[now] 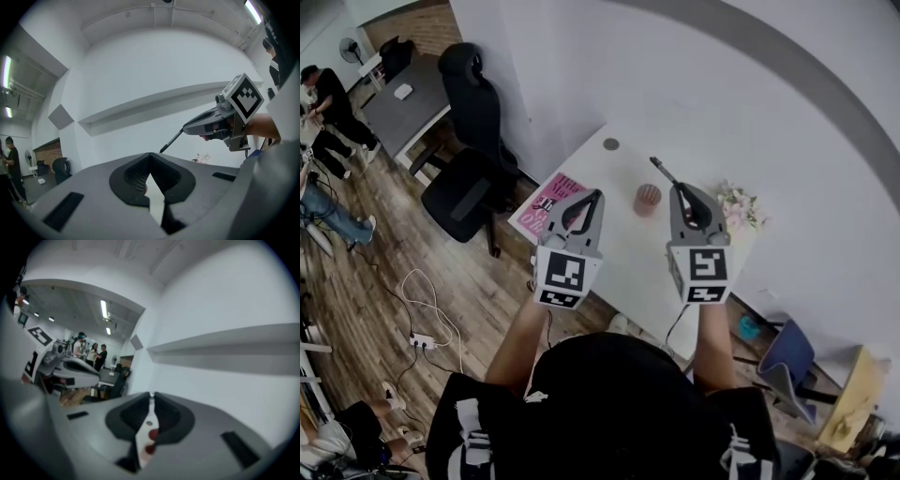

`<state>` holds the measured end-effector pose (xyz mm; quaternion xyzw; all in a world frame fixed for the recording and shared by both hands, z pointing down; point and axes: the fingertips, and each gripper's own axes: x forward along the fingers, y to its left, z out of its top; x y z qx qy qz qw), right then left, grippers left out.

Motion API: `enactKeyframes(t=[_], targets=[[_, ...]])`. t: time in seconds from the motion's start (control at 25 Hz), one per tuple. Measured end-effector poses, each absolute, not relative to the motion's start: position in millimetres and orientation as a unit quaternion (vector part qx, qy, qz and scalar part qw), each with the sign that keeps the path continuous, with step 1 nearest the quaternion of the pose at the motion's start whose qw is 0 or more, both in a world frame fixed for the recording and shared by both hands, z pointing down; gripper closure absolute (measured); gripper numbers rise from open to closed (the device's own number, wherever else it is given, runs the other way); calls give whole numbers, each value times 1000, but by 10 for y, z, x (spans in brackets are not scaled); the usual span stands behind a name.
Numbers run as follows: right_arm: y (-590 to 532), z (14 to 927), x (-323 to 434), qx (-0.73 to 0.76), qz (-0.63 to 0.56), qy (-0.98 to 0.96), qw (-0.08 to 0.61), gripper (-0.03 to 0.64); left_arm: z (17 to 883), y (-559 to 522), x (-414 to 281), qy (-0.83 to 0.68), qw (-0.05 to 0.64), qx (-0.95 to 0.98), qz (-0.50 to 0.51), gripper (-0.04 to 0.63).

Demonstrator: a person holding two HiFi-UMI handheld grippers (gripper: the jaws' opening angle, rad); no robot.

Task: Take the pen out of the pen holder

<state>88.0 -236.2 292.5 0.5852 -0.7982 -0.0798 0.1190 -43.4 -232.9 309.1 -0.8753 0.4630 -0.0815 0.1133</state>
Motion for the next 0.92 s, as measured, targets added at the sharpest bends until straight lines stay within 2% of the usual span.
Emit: enactKeyframes(t=[0.92], targets=[[-2425,2957,690,575,-86,-803,129,560,3130,-2378,-564,470,113,-871,-89,575]])
